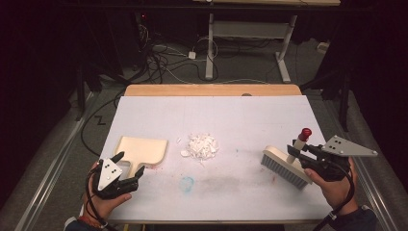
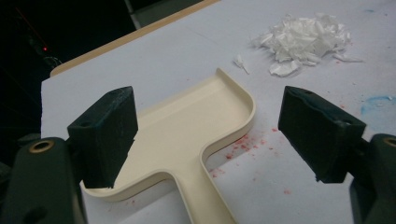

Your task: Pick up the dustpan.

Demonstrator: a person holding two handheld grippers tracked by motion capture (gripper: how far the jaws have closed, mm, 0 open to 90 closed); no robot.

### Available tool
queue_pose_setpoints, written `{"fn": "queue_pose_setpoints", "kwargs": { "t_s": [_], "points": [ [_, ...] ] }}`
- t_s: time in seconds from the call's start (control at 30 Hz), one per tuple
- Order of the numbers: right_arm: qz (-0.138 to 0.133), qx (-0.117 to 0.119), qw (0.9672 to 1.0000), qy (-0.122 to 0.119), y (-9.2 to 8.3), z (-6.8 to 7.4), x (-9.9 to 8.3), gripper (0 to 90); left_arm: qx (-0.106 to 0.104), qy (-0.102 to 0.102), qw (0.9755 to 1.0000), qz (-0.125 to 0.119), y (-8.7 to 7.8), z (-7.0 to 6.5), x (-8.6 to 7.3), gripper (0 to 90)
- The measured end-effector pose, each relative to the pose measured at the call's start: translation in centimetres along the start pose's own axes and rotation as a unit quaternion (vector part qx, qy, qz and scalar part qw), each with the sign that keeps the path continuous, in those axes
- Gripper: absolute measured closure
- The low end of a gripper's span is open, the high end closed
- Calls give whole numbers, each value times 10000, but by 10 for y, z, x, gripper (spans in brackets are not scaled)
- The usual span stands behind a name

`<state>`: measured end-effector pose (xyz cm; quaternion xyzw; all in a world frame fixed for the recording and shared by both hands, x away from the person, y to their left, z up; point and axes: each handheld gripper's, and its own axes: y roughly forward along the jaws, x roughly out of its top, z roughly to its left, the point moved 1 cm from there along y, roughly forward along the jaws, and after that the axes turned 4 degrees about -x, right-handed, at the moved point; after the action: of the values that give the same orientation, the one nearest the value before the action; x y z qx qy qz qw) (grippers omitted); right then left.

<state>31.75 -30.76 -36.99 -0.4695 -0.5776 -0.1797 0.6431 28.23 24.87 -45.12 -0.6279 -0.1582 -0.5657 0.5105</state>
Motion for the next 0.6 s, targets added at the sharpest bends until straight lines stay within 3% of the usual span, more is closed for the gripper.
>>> {"fn": "queue_pose_setpoints", "kwargs": {
  "t_s": [0.33,0.43,0.6],
  "points": [
    [0,-87,10000,30,0,-2,0,705,-82,-125,9999,53,1,0,1,189],
    [7,-99,10000,-1,2,-1,1,705,-127,-114,9997,185,1,-1,-2,189],
    [21,-117,9999,20,2,0,1,705,-46,-370,9977,574,5,2,-6,189]
  ]
}}
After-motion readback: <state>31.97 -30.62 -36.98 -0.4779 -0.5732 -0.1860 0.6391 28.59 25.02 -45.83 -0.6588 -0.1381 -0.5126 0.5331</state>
